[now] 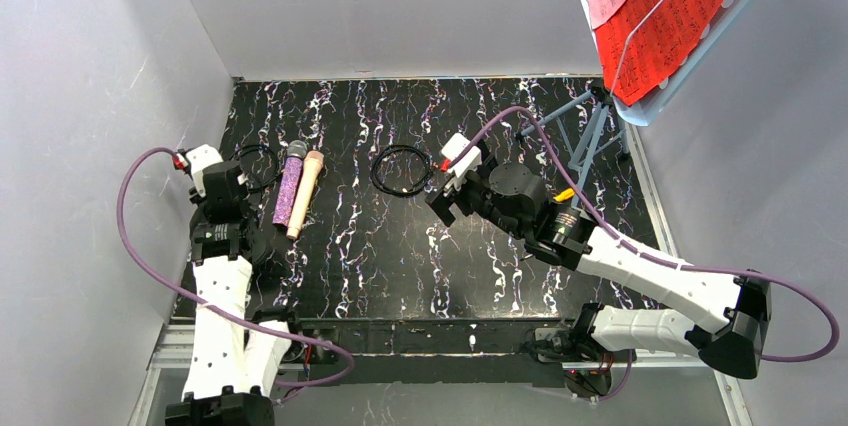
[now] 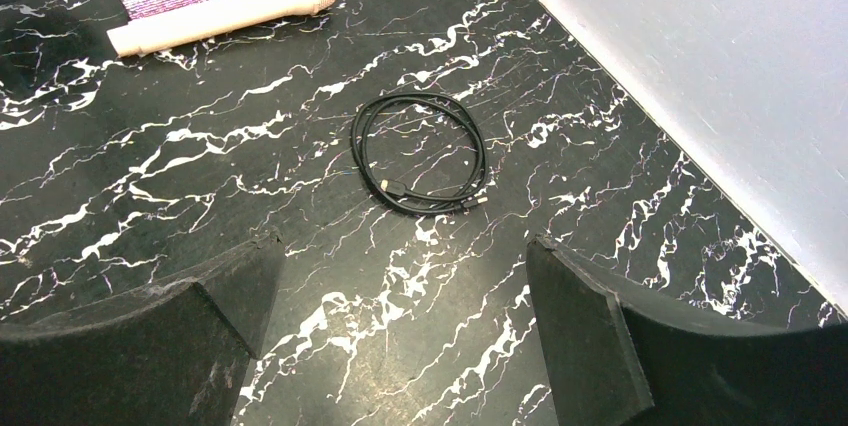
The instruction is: Pack up the instrument practice props
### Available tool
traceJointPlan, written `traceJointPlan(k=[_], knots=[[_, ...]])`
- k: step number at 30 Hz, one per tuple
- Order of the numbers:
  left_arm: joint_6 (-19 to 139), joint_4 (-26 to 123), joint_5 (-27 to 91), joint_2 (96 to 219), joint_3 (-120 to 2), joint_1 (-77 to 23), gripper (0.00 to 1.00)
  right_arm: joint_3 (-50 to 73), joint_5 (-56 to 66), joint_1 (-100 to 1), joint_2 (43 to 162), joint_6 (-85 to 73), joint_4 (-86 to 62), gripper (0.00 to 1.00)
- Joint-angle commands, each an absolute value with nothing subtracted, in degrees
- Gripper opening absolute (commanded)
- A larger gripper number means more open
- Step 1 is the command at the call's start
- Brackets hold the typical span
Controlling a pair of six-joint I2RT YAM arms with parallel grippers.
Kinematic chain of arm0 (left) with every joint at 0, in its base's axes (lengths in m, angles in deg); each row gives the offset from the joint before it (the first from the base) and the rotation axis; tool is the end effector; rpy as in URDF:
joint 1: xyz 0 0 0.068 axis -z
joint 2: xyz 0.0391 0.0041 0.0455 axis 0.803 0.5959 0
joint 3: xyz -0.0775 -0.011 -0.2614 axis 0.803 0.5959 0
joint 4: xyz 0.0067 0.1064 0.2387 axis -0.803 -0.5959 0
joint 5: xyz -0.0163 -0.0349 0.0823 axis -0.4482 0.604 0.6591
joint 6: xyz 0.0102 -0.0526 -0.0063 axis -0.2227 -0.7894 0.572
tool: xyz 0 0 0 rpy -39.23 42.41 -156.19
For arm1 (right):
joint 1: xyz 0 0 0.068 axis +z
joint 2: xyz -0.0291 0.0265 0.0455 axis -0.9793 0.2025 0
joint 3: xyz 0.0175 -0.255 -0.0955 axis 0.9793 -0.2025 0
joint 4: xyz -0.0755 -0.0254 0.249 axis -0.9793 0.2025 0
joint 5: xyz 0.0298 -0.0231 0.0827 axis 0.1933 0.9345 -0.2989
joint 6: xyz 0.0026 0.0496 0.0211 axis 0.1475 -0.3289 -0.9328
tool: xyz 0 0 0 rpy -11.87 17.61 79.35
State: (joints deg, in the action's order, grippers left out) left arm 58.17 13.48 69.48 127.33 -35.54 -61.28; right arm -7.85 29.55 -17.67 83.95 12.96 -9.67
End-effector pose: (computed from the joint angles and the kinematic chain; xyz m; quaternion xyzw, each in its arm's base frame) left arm 0.1635 0.0399 0.3238 -0.2758 0.7997 0.1940 0.4967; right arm 0.1346 0.2177 0.3627 -0.3681 0.6659 0.1582 0.6293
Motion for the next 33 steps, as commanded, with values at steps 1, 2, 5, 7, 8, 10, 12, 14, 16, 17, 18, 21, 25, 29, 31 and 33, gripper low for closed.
traceJointPlan(k=[1,2,5,7,8,10,12,14,16,17,18,21,25,29,31,33], knots=[[55.94,17.31,77.48,127.13,-34.1,-65.1,0.0,-8.58,27.89,-17.81,81.81,14.55,-12.36,0.99],[56.05,18.26,78.3,127.36,-33.39,-65.99,0.0,-8.96,27.67,-17.84,81.73,14.82,-12.36,0.99],[56.2,23.11,79.69,127.74,-30.54,-68.73,0.0,-9.65,27.56,-17.85,81.33,15.57,-12.34,0.99],[55.8,26.69,79.69,128.38,-28.69,-70.98,0.0,-9.72,27.42,-17.88,81.16,15.92,-12.36,0.99],[55.23,28.4,79.45,128.91,-28.05,-72.1,0.0,-9.72,27.38,-17.86,81.15,16.04,-12.34,0.99],[54.19,31.25,78.78,130.26,-27.07,-74.2,0.0,-9.71,27.34,-17.88,80.93,16.27,-12.36,0.99],[53.51,34.71,78.59,131.94,-26.39,-75.54,0.0,-9.72,27.41,-17.88,80.77,16.41,-12.34,0.99],[53.85,38.26,78.2,133.12,-25.6,-76.5,0.0,-9.52,27.59,-17.92,80.63,16.39,-12.2,0.99],[54.97,41.92,78.29,134.41,-24.81,-77.13,0.0,-9.29,27.77,-17.92,80.49,16.39,-11.76,0.99],[55.5,43.45,78.54,135.22,-24.52,-77.59,0.0,-9.15,27.86,-17.93,80.44,16.25,-11.67,0.99],[56.1,44.81,78.93,135.96,-24.28,-77.87,0.0,-9.0,28.03,-17.87,80.37,16.15,-11.45,0.99],[58.45,49.62,79.96,137.54,-23.25,-78.44,0.0,-8.54,28.51,-17.85,80.27,15.91,-10.86,0.99],[60.61,53.49,82.5,139.06,-22.26,-79.14,0.0,-8.01,29.25,-17.92,80.07,15.63,-9.98,0.99],[60.68,56.81,82.05,140.95,-20.95,-79.32,0.0,-7.72,29.5,-17.93,80.01,15.42,-9.5,0.99],[59.63,57.07,82.18,141.87,-20.7,-79.28,0.0,-7.48,29.5,-17.89,80.04,15.28,-9.36,0.99],[58.9,57.4,81.97,142.48,-20.5,-79.43,0.01,-7.43,29.45,-17.9,80.04,15.19,-9.22,0.99]])
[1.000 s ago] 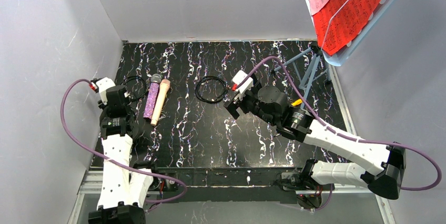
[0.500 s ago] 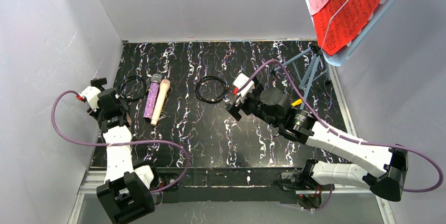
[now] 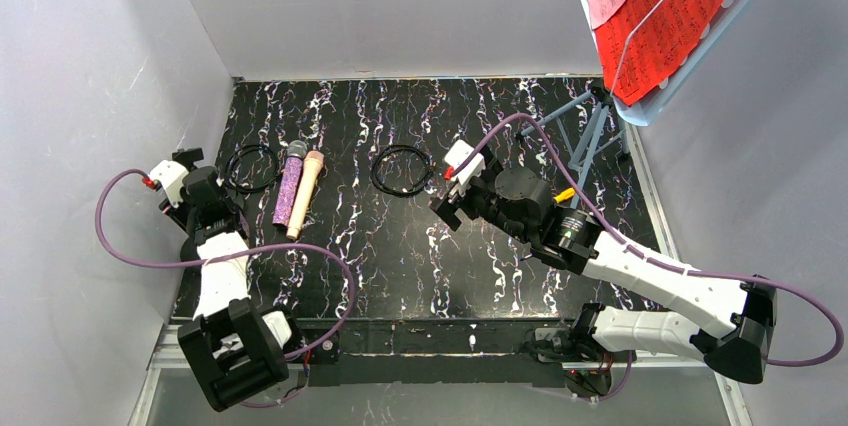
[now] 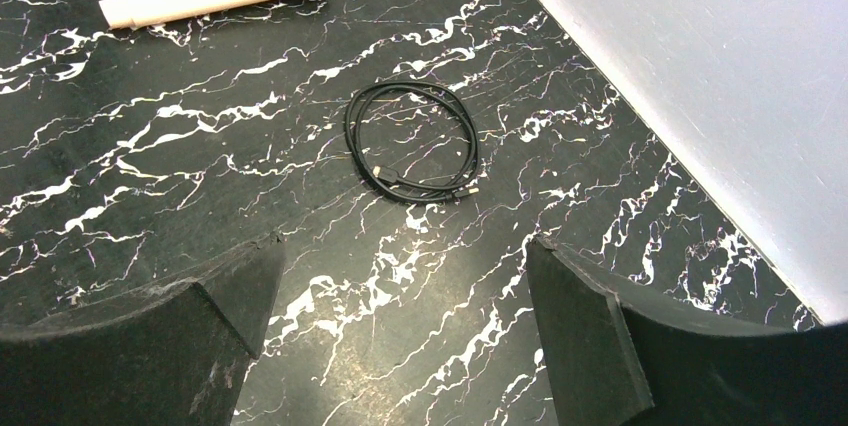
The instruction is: Pack up the instrument practice props
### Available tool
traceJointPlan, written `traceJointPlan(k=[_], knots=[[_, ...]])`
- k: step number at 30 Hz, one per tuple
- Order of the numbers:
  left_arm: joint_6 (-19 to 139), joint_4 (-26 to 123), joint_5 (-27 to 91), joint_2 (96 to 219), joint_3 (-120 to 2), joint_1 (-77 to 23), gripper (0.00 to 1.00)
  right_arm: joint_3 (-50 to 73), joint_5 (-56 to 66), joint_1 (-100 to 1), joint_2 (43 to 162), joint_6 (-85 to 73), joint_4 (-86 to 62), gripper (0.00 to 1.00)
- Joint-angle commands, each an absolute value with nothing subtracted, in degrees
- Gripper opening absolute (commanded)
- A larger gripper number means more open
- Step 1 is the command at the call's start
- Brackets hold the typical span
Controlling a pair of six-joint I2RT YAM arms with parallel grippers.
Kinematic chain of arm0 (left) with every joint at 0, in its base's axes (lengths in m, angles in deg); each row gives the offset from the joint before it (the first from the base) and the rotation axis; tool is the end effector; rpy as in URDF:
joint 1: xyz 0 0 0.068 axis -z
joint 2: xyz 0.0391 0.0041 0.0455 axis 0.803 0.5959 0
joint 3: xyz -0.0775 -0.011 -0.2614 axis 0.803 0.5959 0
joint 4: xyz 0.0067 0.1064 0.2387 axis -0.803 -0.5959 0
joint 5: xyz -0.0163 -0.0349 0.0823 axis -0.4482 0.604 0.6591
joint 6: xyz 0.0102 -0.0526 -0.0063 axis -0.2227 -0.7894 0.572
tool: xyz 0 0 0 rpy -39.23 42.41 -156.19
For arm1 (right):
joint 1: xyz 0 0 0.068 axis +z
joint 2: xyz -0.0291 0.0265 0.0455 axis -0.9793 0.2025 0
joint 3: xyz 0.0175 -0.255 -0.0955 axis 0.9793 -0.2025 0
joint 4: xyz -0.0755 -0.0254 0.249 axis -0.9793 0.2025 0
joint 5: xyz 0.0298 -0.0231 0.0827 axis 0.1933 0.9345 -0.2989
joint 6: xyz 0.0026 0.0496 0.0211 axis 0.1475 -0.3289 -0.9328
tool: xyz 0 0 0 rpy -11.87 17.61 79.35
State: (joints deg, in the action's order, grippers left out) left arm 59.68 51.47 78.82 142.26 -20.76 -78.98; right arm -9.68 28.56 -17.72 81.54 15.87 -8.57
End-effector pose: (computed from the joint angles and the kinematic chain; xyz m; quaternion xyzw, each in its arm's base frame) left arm 0.1985 0.1194 0.2508 -0.4238 0.6801 0.3340 0.4962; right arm 0.1293 0.2091 0.3589 -0.3917 0.6559 0.1465 0.6284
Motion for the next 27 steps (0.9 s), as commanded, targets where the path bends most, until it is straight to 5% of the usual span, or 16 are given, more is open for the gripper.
traceJointPlan(k=[1,11,19,27], knots=[[58.86,57.45,81.81,142.64,-20.43,-79.41,0.03,-7.43,29.41,-17.88,80.07,15.16,-9.25,0.99],[57.47,53.32,85.51,140.0,-20.59,-79.36,0.63,-7.95,29.5,-17.89,79.8,14.27,-10.16,0.99],[49.81,34.85,90.4,133.91,-25.49,-77.82,0.79,-7.25,29.59,-17.87,80.0,14.33,-10.57,0.99],[49.79,22.34,88.14,126.23,-31.56,-70.72,0.84,-6.45,31.9,-17.91,82.29,12.44,-12.33,0.99]])
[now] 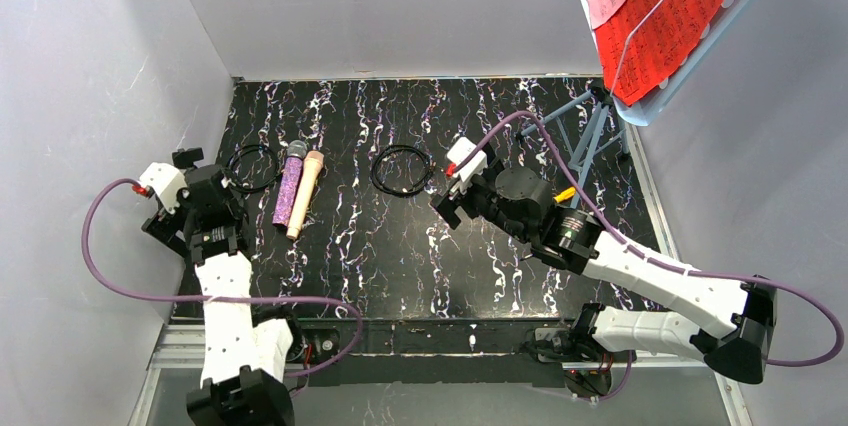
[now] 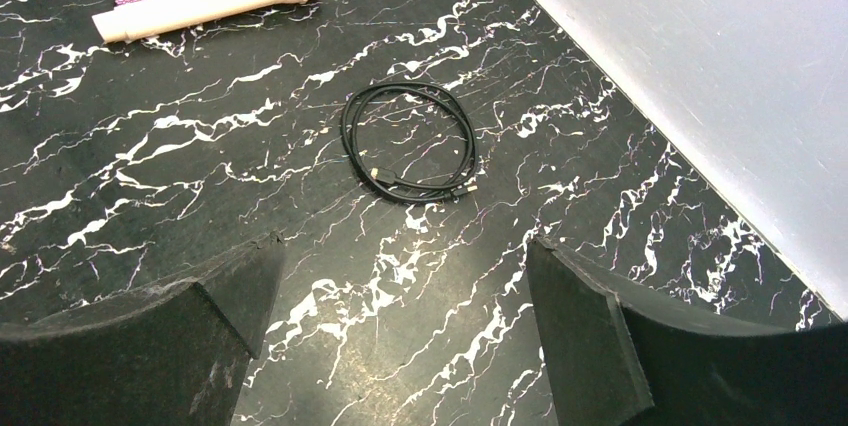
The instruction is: Pack up the instrument practice props
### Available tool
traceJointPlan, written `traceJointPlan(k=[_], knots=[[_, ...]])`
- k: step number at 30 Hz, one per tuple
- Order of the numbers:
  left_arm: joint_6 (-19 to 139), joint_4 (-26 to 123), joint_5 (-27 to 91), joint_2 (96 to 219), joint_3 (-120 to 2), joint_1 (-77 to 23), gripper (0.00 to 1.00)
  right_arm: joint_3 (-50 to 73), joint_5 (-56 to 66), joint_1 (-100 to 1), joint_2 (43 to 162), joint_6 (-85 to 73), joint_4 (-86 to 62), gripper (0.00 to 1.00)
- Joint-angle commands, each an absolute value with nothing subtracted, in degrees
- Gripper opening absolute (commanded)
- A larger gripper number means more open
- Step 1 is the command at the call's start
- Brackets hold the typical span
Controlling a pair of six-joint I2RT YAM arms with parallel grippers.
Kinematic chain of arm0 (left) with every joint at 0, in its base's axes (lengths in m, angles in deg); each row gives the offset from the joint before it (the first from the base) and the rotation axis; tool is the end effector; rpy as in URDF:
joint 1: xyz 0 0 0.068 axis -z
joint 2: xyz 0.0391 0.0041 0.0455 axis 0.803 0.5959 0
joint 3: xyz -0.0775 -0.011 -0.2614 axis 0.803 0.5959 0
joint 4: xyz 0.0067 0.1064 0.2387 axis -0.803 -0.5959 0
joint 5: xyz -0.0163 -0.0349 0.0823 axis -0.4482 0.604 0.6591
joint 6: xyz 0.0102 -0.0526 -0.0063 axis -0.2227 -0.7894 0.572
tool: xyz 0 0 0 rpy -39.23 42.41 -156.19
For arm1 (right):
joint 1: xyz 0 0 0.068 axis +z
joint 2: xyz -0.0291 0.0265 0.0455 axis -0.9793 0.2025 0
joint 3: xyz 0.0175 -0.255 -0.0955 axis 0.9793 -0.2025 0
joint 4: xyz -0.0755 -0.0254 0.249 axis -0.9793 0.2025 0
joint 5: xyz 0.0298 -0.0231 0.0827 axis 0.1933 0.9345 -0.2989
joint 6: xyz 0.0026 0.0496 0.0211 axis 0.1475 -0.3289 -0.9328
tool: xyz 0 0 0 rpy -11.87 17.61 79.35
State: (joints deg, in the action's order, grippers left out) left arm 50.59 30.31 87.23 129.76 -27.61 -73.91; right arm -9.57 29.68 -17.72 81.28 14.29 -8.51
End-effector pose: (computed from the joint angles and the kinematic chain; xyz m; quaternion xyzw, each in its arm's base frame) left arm 0.1633 0.0887 0.3002 -0.4738 0.6401 0.3303 0.5066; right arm 0.1293 0.2076 0.3606 -0.3757 0.6629 0.1491 0.6302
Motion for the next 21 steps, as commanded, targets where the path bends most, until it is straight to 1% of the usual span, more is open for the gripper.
traceJointPlan(k=[1,5,6,7,8,17,21], knots=[[50.81,21.83,87.59,125.11,-32.41,-69.33,0.84,-6.22,32.06,-17.85,82.75,12.04,-12.36,0.99],[56.17,19.74,83.78,121.7,-35.56,-63.99,0.86,-4.78,33.37,-17.88,84.97,11.09,-14.35,0.99],[57.35,18.85,82.12,121.04,-36.64,-62.6,0.88,-4.34,33.82,-17.87,85.52,10.95,-14.44,0.99],[58.74,17.92,80.08,120.47,-37.6,-61.28,0.96,-3.91,34.28,-17.89,86.0,10.84,-14.45,0.99],[59.64,16.9,78.31,119.94,-38.48,-60.16,0.98,-3.59,34.83,-17.92,86.57,10.8,-14.47,0.99],[67.6,14.26,62.19,115.86,-43.23,-48.89,0.98,2.33,45.49,-18.38,91.84,10.7,-10.75,0.99],[68.77,14.83,53.65,115.48,-44.54,-45.89,0.98,5.4,48.63,-20.97,94.34,8.84,-7.27,0.99]])
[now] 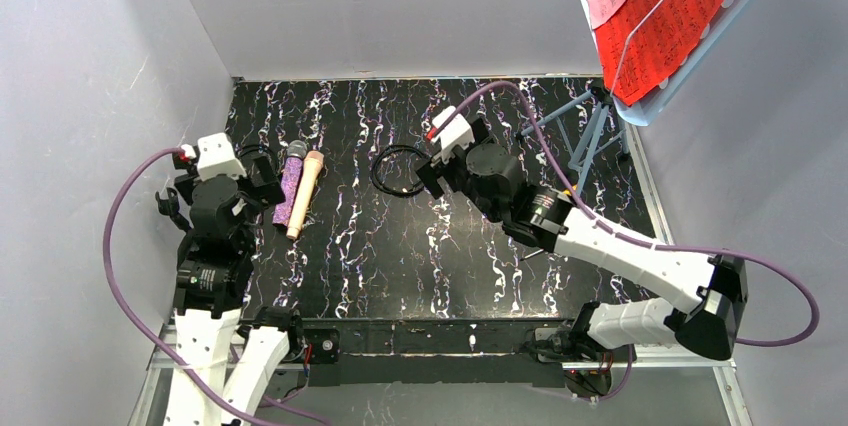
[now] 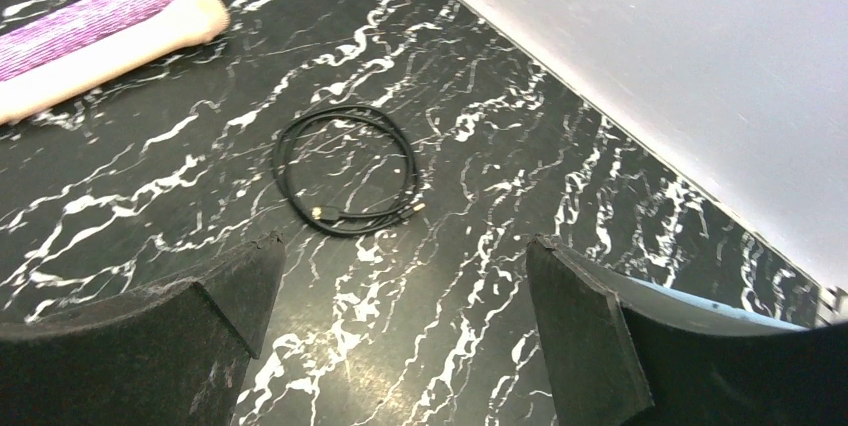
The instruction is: Pack up the instrument practice props
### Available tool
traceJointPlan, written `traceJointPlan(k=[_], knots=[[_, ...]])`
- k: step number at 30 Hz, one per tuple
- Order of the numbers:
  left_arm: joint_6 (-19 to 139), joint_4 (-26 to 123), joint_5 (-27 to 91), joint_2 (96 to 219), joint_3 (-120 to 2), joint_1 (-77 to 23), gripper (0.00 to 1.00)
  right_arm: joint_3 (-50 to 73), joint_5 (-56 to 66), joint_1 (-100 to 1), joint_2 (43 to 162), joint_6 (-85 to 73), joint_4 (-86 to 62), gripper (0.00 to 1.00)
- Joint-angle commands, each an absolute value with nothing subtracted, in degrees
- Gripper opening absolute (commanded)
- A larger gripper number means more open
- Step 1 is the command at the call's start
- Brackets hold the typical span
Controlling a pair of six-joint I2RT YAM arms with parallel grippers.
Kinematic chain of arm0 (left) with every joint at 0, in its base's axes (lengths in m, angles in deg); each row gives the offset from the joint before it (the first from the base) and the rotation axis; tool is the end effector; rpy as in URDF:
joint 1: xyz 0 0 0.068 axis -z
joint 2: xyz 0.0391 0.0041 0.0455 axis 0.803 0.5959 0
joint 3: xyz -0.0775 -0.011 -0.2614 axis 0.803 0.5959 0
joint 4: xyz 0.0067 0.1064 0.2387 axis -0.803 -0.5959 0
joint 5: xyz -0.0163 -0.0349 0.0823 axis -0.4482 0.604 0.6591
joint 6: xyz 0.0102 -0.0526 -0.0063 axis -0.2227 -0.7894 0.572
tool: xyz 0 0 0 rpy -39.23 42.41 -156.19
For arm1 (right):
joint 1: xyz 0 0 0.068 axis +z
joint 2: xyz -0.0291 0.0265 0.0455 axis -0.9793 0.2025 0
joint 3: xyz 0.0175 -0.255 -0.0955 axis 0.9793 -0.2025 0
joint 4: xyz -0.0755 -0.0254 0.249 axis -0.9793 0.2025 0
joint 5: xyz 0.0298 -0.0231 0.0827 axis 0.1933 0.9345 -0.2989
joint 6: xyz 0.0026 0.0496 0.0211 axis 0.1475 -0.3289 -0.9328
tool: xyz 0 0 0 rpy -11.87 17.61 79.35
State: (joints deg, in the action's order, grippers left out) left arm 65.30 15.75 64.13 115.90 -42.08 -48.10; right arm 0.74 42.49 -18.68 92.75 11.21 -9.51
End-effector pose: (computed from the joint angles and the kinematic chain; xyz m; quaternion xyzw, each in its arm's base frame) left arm 0.1138 0.0037 0.3888 -0.1366 0.7452 0.0933 0.6460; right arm 0.1620 0.2410 0.3774 -0.2850 0.7021 0.0779 0.6479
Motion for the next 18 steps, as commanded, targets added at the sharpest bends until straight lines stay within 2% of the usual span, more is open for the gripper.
traceJointPlan(k=[1,10,18], knots=[[68.98,15.16,51.63,115.39,-44.67,-45.3,0.98,5.86,49.63,-21.61,94.75,8.42,-6.55,0.99],[73.31,18.29,40.5,114.51,-40.82,-38.42,0.98,5.8,54.4,-31.97,96.38,1.62,-3.06,0.99],[72.29,24.55,39.13,113.33,-29.64,-33.88,0.98,4.75,69.16,-34.69,98.55,-0.26,-3.14,0.99]])
